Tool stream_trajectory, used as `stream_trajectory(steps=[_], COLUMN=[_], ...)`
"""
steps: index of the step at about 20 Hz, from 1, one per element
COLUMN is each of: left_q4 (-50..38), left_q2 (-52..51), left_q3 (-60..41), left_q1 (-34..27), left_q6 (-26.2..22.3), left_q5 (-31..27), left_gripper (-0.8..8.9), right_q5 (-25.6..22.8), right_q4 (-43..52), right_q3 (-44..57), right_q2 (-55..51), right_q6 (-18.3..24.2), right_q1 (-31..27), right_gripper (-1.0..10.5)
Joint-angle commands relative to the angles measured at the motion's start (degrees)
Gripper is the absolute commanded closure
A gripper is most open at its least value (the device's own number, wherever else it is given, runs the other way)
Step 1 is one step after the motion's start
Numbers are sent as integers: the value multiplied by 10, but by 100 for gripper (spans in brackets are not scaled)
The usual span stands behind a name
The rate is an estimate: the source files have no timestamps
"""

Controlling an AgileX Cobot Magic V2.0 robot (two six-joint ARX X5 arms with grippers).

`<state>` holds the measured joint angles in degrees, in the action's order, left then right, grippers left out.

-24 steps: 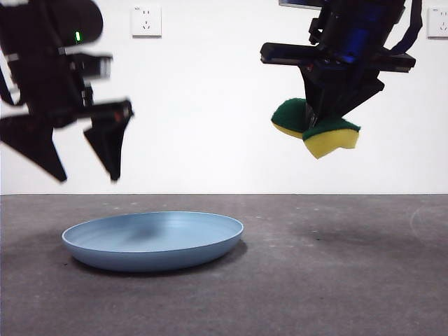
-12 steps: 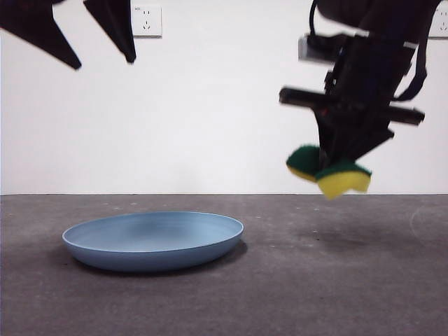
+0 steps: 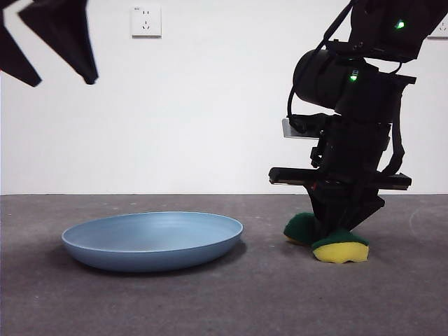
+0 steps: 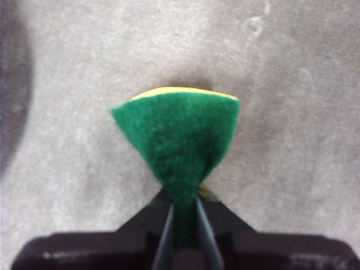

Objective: Pick up the plate,pick up the cloth,clean the plate with the cloth

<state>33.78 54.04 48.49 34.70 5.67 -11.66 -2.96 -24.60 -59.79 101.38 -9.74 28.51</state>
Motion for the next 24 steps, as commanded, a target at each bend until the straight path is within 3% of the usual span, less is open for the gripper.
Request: stream_trajectory(steps=[1,6,8,18,19,20,22,24], left_q4=[-3,1,1,1,1,1,1,-3], left_q2=[-16,-19,-19,-16,-14,-11,-4,2], left_q3=[-17,-17,-17,-17,-17,-17,-17,-17], left_q1=[2,2,2,2,2,2,2,2], left_q6=[6,6,5,5,5,5,3,3], left_q5=[-2,-2,-2,-4,-5,-8,-18,-18], left_gripper=[373,373,373,374,380,405,595,834], right_q5=[-1,-1,-1,-1,-1,-1,0,0], right_q4=[-3,-3,-3,-25,-37,-50,-71,-87], right_q3=[8,8,8,8,8,8,8,8], right_q2=[20,20,18,-79,-99,-118,-155,-187], right_q6=[3,4,4,3,4,4,4,5], right_q1=[0,-3,-4,-3,-3,-3,-3,-3], right_gripper=[802,442,354,355,421,582,857,963])
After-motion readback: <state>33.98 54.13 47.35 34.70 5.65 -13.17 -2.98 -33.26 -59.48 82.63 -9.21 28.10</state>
